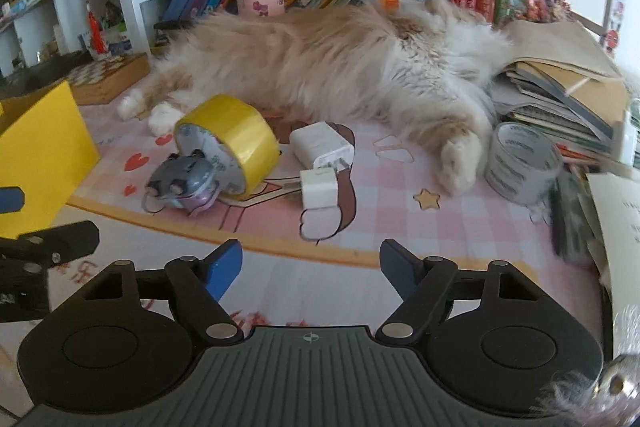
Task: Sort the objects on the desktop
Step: 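Move both tools toward the grey toy car and white charger, then grasp the grey toy car with the left tool while the right tool grasps the white charger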
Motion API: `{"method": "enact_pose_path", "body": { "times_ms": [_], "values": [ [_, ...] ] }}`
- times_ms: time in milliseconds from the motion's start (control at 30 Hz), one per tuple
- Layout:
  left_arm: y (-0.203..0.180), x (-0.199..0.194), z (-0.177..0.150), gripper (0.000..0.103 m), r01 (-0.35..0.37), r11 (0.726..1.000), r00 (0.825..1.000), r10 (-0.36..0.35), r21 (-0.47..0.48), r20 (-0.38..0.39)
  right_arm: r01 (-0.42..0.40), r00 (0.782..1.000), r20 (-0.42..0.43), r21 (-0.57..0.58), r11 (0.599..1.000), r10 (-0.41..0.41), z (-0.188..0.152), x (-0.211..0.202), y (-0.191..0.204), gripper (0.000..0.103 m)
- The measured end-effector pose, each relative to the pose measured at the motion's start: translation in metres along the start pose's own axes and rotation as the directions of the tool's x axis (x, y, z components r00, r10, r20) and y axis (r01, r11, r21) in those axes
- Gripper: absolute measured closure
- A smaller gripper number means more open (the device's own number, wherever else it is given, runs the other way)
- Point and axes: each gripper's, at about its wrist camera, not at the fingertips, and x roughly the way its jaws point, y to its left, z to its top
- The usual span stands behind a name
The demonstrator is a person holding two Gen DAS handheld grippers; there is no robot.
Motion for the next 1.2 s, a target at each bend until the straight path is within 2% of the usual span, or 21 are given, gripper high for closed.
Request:
{"method": "enact_pose_path", "body": {
  "times_ms": [133,367,667,800,1000,1067,1200],
  "values": [
    [-0.005,0.017,0.009,0.008,-0.005,1.000,1.000,0.005,-0.005,0.001,-0.005,1.000,-0.018,-0.013,1.000,0.005,0.009,0.022,-0.006,0.029],
    [-0.009,0.047,0.019,0.008,0.000,0.999,1.000,-0.002,-0.050,-0.024,-0.023,0.999,-0.037,-0.065,0.998,0.021,0.021,0.056,-0.006,0.037],
    [-0.011,0.082,0.027,0.010,-0.004,0.997,0.998,-0.001,-0.076,-0.061,-0.033,0.998,-0.060,-0.071,0.997,0.029,0.033,0.081,-0.009,0.041],
    [-0.008,0.093,0.028,0.010,0.016,0.995,0.998,-0.022,-0.095,-0.066,-0.037,0.997,-0.069,-0.072,0.997,0.032,0.034,0.087,-0.012,0.044],
    [-0.011,0.104,0.027,0.026,0.049,0.995,0.994,-0.057,-0.084,-0.088,-0.043,0.997,-0.065,-0.073,0.996,0.038,0.034,0.092,-0.015,0.047],
    [-0.012,0.104,0.026,0.039,0.076,0.994,0.994,-0.082,-0.078,-0.077,-0.052,0.997,-0.061,-0.080,0.995,0.047,0.035,0.093,-0.016,0.050],
    [-0.012,0.098,0.025,0.039,0.086,0.993,0.993,-0.092,-0.077,-0.079,-0.066,0.997,-0.052,-0.087,0.994,0.062,0.035,0.094,-0.015,0.057]
  ]
}}
